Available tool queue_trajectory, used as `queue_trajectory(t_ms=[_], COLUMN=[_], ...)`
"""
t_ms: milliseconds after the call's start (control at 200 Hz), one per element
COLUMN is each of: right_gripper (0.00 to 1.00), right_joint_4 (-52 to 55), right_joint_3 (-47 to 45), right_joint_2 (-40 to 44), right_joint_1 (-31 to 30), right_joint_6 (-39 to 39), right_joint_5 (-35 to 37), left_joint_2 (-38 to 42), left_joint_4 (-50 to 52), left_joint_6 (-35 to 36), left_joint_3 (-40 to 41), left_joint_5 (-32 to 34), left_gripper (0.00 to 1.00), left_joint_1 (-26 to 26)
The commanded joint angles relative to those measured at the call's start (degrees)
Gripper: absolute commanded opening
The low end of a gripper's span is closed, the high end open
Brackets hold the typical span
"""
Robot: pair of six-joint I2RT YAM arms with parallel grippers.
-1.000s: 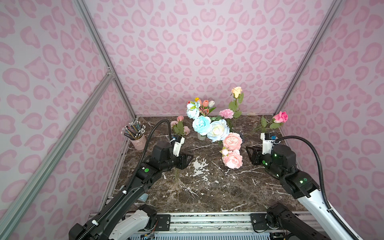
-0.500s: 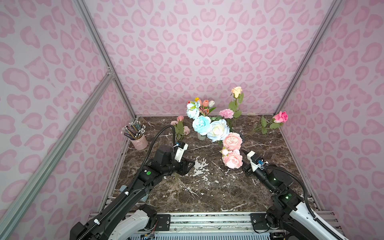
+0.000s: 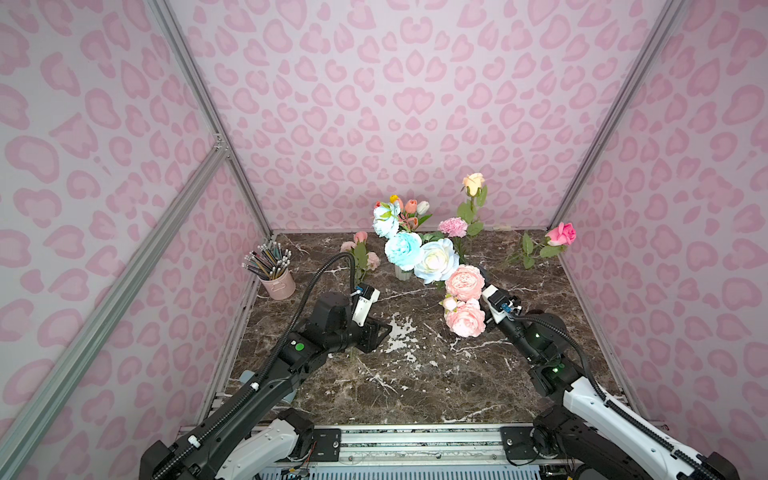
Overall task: Pick out pink flowers from the vase
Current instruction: Pick up the flower from the vase.
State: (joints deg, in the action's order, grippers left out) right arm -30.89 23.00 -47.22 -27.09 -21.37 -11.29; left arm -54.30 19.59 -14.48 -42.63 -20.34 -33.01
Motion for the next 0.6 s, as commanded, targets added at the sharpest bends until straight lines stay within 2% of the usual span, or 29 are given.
queue_trajectory(t_ms=[0,260,380,595], right_gripper=[0.44,0.36,0.24,0.08], right_joint_4=[-4.1,-8.3,-9.1,-10.0], right_joint_3=[0.2,0.6,1.0,0.5], right_joint_2=[-1.7,-6.4,-7.1,-7.4], right_joint_1=[0.9,0.9,0.9,0.9], right_joint_6=[1.2,3.4,4.0,5.0], right_joint_5=[-3.6,-4.6,-5.4,-6.6], left_joint_2=[-0.1,-0.3,-0.3,-0.5], left_joint_4=[-2.4,-2.3,-2.3,-2.5], left_joint_6=[0.9,1.2,1.2,1.4], left_joint_3=[0.0,-0.1,-0.1,-0.1], left_joint_5=[0.3,0.7,0.8,0.8], left_gripper=[0.43,0.43,0.42,0.42], left_joint_1=[-0.2,-0.1,-0.1,-0.1])
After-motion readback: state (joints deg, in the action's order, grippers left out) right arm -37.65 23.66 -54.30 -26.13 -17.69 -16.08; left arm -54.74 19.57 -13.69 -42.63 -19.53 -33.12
